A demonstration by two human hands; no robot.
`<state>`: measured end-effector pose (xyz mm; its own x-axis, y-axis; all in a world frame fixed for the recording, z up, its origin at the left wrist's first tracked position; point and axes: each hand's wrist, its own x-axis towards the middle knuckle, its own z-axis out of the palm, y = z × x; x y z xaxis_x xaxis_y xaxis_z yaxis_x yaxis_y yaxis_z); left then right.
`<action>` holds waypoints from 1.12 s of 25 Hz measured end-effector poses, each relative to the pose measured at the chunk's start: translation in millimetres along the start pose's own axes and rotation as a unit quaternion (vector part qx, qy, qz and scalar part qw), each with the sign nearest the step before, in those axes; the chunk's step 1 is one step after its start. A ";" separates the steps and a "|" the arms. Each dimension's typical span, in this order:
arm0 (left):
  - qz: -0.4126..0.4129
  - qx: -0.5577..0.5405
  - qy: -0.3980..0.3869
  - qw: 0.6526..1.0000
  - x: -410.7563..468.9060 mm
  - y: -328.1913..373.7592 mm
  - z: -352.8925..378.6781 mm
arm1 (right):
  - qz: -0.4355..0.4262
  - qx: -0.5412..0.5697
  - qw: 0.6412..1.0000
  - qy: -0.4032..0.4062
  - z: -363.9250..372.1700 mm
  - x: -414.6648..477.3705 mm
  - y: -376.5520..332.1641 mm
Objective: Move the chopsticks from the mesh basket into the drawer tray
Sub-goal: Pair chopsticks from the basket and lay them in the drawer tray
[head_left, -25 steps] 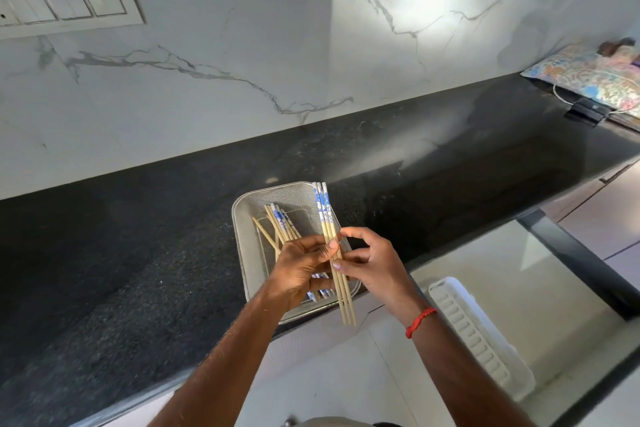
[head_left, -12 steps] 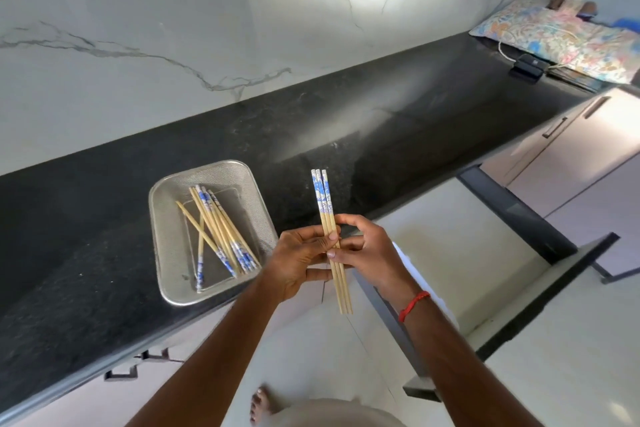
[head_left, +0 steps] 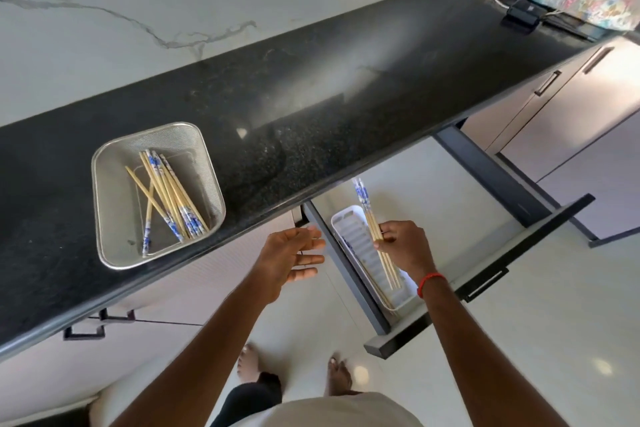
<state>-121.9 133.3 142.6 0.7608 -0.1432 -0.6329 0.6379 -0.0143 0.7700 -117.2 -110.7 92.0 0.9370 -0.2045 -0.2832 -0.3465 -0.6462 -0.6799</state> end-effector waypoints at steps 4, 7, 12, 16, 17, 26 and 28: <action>-0.017 0.002 0.032 0.999 -4.9 -13.2 5.5 | 0.023 -0.099 0.994 -0.039 28.0 12.6 35.6; -0.022 0.008 0.042 0.999 -7.3 -17.5 6.0 | 0.044 -0.146 0.986 -0.068 43.2 19.7 49.3; -0.039 0.020 0.050 0.998 -6.1 -22.2 7.9 | 0.060 -0.194 0.976 -0.080 58.0 33.0 56.3; -0.052 0.022 0.041 0.998 -3.9 -26.2 14.1 | 0.072 -0.195 0.975 -0.082 67.5 35.4 60.9; -0.054 0.021 0.041 0.997 -3.5 -27.6 16.1 | 0.069 -0.195 0.975 -0.082 69.4 35.2 62.2; -0.066 0.025 0.045 0.996 -5.1 -38.8 27.4 | 0.008 -0.253 0.965 -0.068 74.3 30.9 68.7; -0.067 0.025 0.044 0.996 -5.2 -39.5 28.9 | -0.015 -0.268 0.961 -0.071 72.0 30.0 69.2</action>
<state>-154.6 106.1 117.8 0.6776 -0.0500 -0.7337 0.7299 -0.0762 0.6793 -116.2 -108.6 -12.3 0.9175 -0.1010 -0.3846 -0.2107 -0.9438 -0.2545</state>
